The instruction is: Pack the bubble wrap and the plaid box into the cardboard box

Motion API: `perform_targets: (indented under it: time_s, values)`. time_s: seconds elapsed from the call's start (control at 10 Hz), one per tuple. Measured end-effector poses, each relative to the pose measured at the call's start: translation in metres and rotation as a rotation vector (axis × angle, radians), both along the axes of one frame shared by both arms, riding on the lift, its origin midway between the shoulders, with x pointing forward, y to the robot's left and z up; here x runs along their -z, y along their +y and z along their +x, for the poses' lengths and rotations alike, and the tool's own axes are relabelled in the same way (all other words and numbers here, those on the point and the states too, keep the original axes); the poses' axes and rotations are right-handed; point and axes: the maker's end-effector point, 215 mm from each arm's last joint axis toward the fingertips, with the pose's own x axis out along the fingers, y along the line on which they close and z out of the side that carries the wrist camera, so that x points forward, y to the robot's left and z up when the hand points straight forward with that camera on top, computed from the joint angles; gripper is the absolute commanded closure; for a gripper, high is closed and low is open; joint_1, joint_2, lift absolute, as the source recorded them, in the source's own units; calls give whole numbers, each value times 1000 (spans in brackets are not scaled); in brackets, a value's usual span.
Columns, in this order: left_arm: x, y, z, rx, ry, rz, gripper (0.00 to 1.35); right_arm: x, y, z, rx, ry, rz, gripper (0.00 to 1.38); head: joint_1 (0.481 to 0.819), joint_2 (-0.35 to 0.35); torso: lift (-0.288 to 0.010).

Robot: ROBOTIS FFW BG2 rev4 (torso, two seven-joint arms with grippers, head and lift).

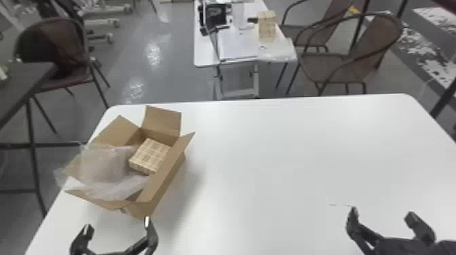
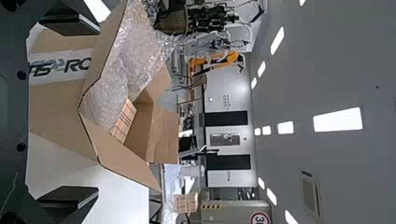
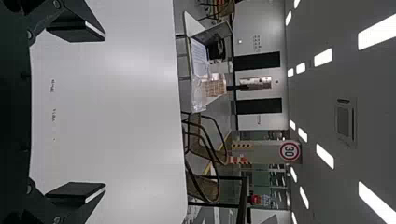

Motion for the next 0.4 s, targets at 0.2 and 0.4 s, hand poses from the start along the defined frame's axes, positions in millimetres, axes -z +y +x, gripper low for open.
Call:
perform_targets:
  time_s: [0.2,0.4]
  values:
    - [0,-3,3,19,1,-2,98,-5,1,3,-14,-20,-13,160,695,102,-99]
    - [-1,-3,4,15,-2,-3,124,-6,5,4,-37,-28,-15,160,695,106,-99]
